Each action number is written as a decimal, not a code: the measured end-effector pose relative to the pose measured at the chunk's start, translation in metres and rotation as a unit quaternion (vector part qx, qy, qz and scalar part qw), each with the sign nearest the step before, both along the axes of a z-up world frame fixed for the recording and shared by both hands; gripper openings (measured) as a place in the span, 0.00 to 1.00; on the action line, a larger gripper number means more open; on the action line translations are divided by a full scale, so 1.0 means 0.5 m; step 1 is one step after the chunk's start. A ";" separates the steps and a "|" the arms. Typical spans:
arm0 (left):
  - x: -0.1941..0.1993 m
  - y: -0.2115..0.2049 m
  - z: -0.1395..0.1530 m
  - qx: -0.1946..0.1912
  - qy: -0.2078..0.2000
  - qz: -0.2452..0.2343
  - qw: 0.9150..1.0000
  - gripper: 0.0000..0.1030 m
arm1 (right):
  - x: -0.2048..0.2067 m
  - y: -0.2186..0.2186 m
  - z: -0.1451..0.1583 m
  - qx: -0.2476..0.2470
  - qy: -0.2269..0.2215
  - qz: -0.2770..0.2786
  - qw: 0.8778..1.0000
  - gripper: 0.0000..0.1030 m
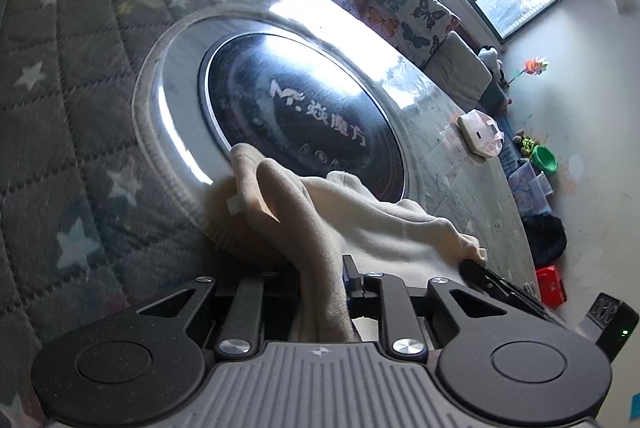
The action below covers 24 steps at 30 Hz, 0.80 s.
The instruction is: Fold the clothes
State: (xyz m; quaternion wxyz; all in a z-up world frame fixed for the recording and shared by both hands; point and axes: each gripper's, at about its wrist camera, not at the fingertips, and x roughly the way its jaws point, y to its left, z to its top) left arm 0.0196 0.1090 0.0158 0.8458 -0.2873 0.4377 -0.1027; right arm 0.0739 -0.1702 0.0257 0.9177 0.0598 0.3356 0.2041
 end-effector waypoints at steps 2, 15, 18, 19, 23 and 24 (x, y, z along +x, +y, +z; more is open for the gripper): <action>0.007 -0.010 0.011 0.008 -0.009 -0.009 1.000 0.19 | -0.009 -0.007 0.013 0.000 -0.013 -0.005 1.000 0.10; 0.109 -0.198 0.075 0.021 -0.060 -0.107 0.992 0.17 | -0.032 -0.143 0.114 -0.041 -0.085 -0.096 0.991 0.10; 0.136 -0.250 0.080 0.023 -0.063 -0.126 0.990 0.16 | -0.025 -0.184 0.131 -0.058 -0.091 -0.120 0.987 0.10; 0.145 -0.266 0.081 0.023 -0.063 -0.132 0.989 0.16 | -0.022 -0.197 0.136 -0.064 -0.093 -0.128 0.985 0.10; 0.172 -0.324 0.076 0.024 -0.061 -0.155 0.986 0.16 | -0.007 -0.243 0.144 -0.087 -0.091 -0.154 0.980 0.10; 0.178 -0.336 0.075 0.025 -0.060 -0.160 0.985 0.16 | -0.003 -0.254 0.143 -0.091 -0.090 -0.161 0.979 0.10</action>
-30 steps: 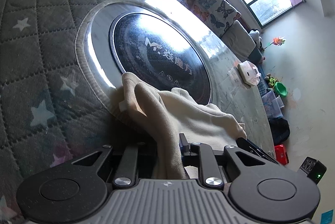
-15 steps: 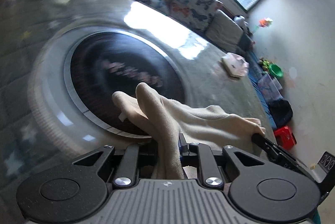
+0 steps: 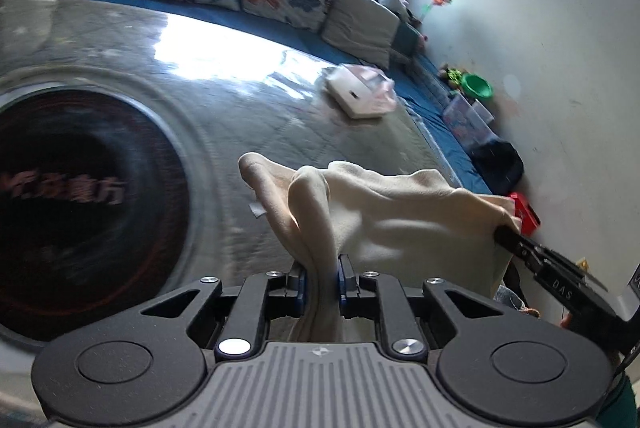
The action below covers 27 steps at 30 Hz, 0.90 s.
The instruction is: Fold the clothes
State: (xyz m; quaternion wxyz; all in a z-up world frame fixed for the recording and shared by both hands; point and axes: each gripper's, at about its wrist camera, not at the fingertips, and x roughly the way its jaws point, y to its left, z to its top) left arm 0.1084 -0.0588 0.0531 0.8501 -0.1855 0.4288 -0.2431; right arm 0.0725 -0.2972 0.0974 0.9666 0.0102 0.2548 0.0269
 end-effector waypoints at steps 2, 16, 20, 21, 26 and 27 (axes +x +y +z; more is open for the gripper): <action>0.012 -0.022 -0.005 0.002 0.001 -0.007 1.000 0.15 | 0.010 -0.019 -0.006 -0.003 0.007 -0.011 1.000 0.10; 0.039 -0.053 -0.042 0.061 0.005 -0.003 0.998 0.26 | 0.073 -0.072 -0.105 -0.011 0.079 -0.051 0.996 0.14; 0.040 -0.039 -0.027 0.072 -0.012 0.014 0.997 0.37 | 0.065 -0.082 -0.105 -0.013 0.076 -0.060 0.995 0.14; 0.040 -0.038 -0.021 0.074 -0.021 0.019 0.997 0.37 | 0.063 -0.081 -0.101 -0.011 0.073 -0.056 0.996 0.14; 0.047 -0.047 0.011 0.068 -0.055 0.013 0.996 0.35 | 0.086 -0.059 -0.096 0.009 0.071 -0.016 0.997 0.14; 0.049 -0.053 0.014 0.065 -0.057 0.008 0.996 0.34 | 0.094 -0.054 -0.099 0.016 0.074 -0.009 0.997 0.14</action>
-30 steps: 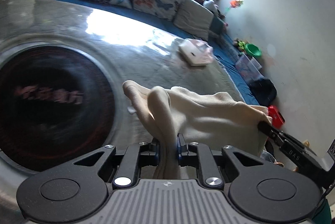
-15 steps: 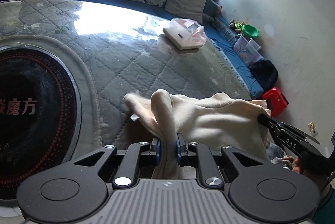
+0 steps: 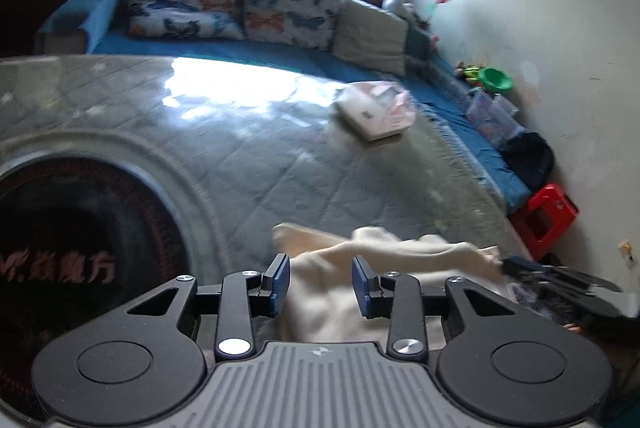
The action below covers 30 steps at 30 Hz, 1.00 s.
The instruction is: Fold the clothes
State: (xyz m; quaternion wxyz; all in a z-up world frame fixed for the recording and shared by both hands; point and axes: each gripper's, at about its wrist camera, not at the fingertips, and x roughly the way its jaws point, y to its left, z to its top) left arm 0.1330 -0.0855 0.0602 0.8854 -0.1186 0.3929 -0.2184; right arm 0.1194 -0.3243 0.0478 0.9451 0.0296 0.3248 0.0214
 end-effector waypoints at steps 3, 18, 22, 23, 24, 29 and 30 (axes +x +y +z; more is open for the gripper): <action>0.008 -0.025 -0.002 -0.001 -0.002 -0.022 1.000 0.33 | 0.022 0.013 -0.009 0.009 0.005 0.005 1.000 0.14; 0.082 -0.097 -0.070 0.022 0.027 -0.047 0.998 0.30 | 0.073 0.033 -0.052 0.019 0.002 0.004 1.000 0.17; 0.079 -0.103 -0.063 0.023 0.019 -0.053 0.998 0.30 | 0.067 0.031 -0.042 0.020 -0.007 0.005 1.000 0.22; 0.079 -0.107 -0.061 0.024 0.015 -0.055 0.998 0.30 | 0.064 0.033 -0.039 0.021 -0.010 0.008 1.000 0.24; 0.079 -0.110 -0.058 0.024 0.013 -0.055 0.998 0.31 | 0.063 0.034 -0.036 0.021 -0.013 0.011 1.000 0.25; 0.083 -0.127 -0.056 0.029 0.006 -0.060 0.998 0.32 | 0.074 0.052 -0.043 0.013 -0.009 0.024 1.000 0.32; 0.085 -0.129 -0.057 0.032 0.006 -0.061 0.998 0.32 | 0.078 0.055 -0.047 0.008 -0.006 0.025 1.000 0.32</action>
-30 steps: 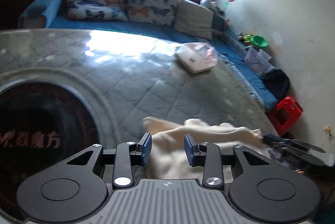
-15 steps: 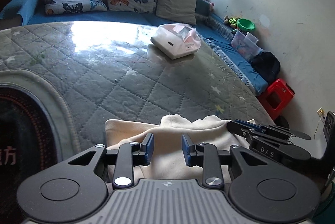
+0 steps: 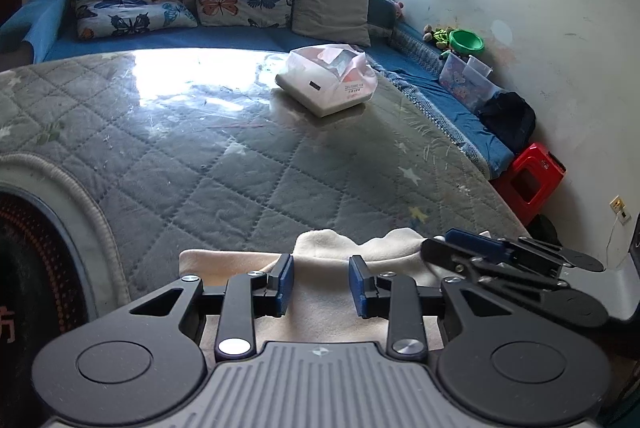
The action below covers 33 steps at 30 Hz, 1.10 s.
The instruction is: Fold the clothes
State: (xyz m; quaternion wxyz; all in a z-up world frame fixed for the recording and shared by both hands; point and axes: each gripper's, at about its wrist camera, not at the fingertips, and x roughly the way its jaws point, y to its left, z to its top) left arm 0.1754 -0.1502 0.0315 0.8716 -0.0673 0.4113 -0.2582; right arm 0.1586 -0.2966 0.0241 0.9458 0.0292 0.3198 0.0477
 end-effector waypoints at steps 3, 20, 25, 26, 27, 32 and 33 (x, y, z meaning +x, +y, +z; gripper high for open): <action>0.007 -0.005 -0.007 0.008 0.001 -0.001 1.000 0.32 | 0.007 0.003 -0.007 -0.007 0.000 -0.002 1.000 0.34; -0.100 0.009 0.039 0.002 -0.047 -0.033 0.998 0.32 | -0.162 0.043 0.036 -0.035 -0.027 0.048 0.998 0.38; -0.176 0.023 0.029 -0.008 -0.058 -0.059 0.997 0.31 | -0.225 0.052 0.025 -0.057 -0.037 0.045 0.997 0.38; -0.190 0.027 0.025 -0.008 -0.059 -0.062 0.996 0.31 | -0.234 0.050 0.024 -0.058 -0.039 0.041 0.997 0.38; -0.202 0.032 0.022 -0.009 -0.061 -0.064 0.996 0.31 | -0.242 0.046 0.022 -0.055 -0.038 0.036 0.997 0.38; -0.234 0.057 -0.004 -0.011 -0.055 -0.062 0.996 0.31 | -0.273 0.024 0.005 -0.041 -0.036 0.011 0.998 0.39; -0.235 0.061 -0.011 -0.009 -0.050 -0.061 0.997 0.31 | -0.279 0.020 0.002 -0.038 -0.037 0.008 0.999 0.39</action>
